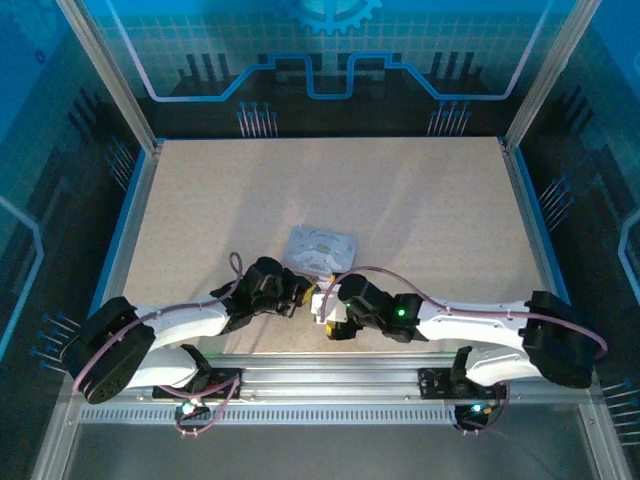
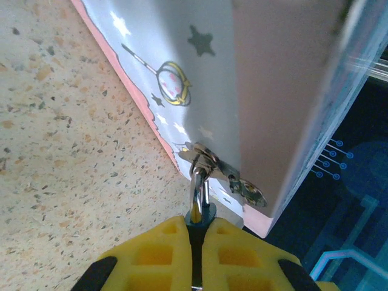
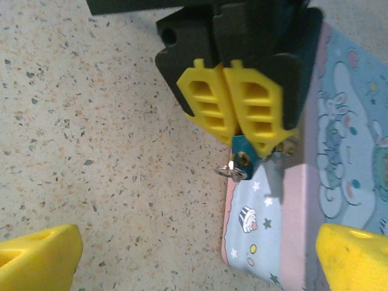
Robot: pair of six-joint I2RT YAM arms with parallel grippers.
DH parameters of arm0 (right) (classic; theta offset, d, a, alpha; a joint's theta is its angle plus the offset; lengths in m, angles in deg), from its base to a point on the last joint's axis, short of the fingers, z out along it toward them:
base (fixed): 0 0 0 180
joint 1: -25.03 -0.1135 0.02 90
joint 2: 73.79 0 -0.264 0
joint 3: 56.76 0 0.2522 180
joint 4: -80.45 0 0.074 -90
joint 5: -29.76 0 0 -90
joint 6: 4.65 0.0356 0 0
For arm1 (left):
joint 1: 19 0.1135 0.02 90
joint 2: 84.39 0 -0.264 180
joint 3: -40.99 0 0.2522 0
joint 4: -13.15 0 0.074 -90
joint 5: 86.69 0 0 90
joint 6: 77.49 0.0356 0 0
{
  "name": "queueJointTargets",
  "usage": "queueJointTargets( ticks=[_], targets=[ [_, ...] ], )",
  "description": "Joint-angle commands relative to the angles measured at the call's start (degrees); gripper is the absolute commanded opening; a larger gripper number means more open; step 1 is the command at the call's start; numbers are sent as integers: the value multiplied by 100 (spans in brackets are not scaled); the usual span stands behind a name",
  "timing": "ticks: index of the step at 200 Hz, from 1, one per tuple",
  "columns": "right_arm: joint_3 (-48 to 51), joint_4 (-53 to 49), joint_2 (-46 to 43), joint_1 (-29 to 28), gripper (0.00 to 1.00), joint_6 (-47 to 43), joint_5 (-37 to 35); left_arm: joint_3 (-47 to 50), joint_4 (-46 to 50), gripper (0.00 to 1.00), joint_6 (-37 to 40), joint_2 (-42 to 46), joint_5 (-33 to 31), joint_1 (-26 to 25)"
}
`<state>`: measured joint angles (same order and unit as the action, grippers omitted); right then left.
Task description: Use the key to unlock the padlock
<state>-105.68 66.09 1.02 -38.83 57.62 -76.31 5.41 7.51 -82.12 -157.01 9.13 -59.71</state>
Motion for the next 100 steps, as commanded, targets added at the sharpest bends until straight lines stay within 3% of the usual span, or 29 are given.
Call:
queueJointTargets(
  ticks=[1, 16, 100],
  targets=[
    [-233, 381, 285, -92, 99, -70, -124, -12, 131, 2, -99, 219, 50, 51],
    [-237, 578, 414, -92, 97, -10, -130, -6, 159, 1, -99, 257, 57, 62],
    [-334, 882, 795, -79, 64, 183, -319, -15, 171, 1, -106, 283, 85, 88]
  ],
)
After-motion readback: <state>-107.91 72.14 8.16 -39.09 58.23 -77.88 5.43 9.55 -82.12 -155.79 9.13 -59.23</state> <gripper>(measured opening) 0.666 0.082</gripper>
